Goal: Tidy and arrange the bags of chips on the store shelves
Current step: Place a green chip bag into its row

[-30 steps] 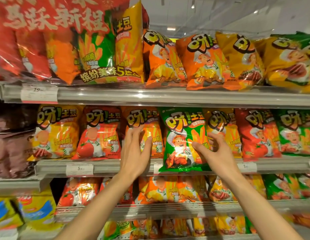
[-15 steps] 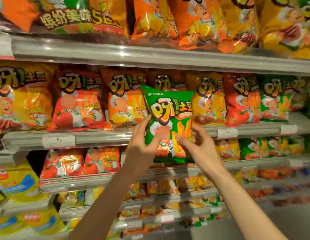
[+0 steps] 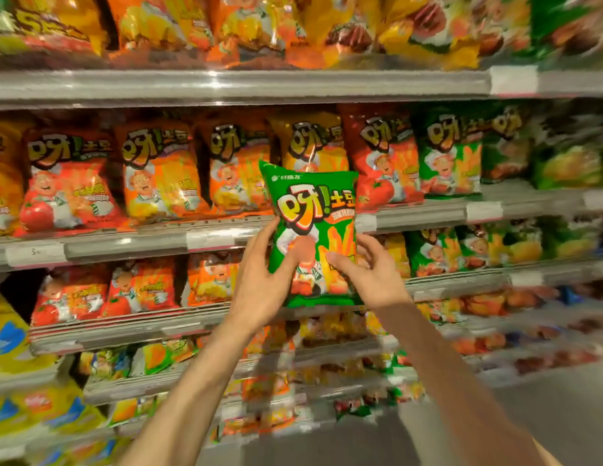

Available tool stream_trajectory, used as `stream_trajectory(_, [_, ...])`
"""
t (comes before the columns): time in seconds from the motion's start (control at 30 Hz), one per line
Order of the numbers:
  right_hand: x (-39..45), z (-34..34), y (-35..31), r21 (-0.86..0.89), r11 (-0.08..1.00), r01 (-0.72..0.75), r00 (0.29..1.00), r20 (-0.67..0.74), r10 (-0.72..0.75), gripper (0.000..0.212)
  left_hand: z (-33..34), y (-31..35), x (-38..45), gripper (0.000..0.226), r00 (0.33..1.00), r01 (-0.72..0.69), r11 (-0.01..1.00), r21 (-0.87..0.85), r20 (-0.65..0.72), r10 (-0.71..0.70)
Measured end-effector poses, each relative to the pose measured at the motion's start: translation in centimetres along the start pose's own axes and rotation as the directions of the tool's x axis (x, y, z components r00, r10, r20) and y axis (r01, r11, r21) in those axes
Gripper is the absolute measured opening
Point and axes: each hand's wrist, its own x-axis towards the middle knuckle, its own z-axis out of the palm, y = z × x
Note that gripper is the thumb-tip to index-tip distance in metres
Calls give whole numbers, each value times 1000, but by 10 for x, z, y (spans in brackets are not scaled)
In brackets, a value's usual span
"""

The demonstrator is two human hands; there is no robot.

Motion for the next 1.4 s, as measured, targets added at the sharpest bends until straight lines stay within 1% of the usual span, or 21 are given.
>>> stream_trajectory(0.03, [-1, -20, 1, 7, 1000, 5, 1000, 4, -5, 49, 17, 10, -3, 56, 1000, -1, 1000, 4, 0, 1])
stream_trajectory(0.13, [-6, -88, 2, 1, 1000, 22, 1000, 10, -22, 50, 72, 41, -10, 72, 999, -3, 1000, 3, 33, 3])
stream_trajectory(0.3, [0, -194, -3, -30, 999, 13, 999, -44, -14, 60, 163, 88, -5, 71, 991, -29, 999, -31, 132, 33])
stream_trajectory(0.37, [9, -230, -6, -54, 998, 20, 997, -67, -23, 57, 194, 107, 3, 71, 987, -52, 998, -27, 152, 55])
stream_trajectory(0.43, [20, -261, -7, -72, 997, 28, 995, -92, -35, 54, 221, 120, 12, 73, 984, -60, 998, -27, 164, 64])
stream_trajectory(0.57, [41, -313, -4, -107, 994, -8, 988, -152, -8, 62, 276, 133, 31, 71, 975, -72, 996, -50, 209, 81])
stream_trajectory(0.7, [65, -365, -4, -173, 985, -20, 976, -216, -18, 58, 336, 147, 55, 70, 962, -71, 991, -111, 256, 97])
stream_trajectory(0.77, [76, -391, -8, -217, 976, -29, 970, -244, -26, 50, 366, 156, 64, 67, 955, -67, 987, -144, 276, 105])
stream_trajectory(0.87, [101, -424, -15, -276, 960, -43, 958, -285, -39, 55, 404, 167, 85, 63, 956, -67, 981, -184, 268, 116])
stream_trajectory(1.0, [134, -460, -17, -287, 958, -17, 966, -251, -58, 67, 448, 170, 115, 65, 966, -66, 981, -182, 235, 109])
stream_trajectory(1.03, [141, -468, -16, -285, 959, -15, 968, -246, -58, 63, 456, 170, 120, 65, 967, -64, 981, -182, 233, 106])
stream_trajectory(1.1, [153, -482, -15, -293, 956, -12, 973, -225, -57, 42, 471, 174, 128, 65, 969, -58, 984, -167, 230, 96])
stream_trajectory(1.13, [160, -488, -13, -289, 957, -13, 976, -214, -52, 36, 477, 176, 132, 64, 971, -51, 986, -158, 223, 86])
stream_trajectory(1.17, [168, -493, -11, -278, 961, -4, 978, -203, -55, 37, 483, 177, 137, 64, 974, -47, 987, -151, 212, 79])
stream_trajectory(1.27, [193, -502, -8, -267, 962, 49, 981, -168, -96, 55, 495, 180, 146, 63, 983, -49, 991, -121, 169, 69])
stream_trajectory(1.3, [201, -504, -8, -269, 961, 67, 984, -143, -109, 57, 497, 180, 149, 62, 988, -51, 993, -110, 143, 67])
stream_trajectory(1.4, [223, -510, -9, -263, 957, 119, 991, -28, -131, 38, 499, 181, 156, 61, 998, -29, 996, -83, 50, 33])
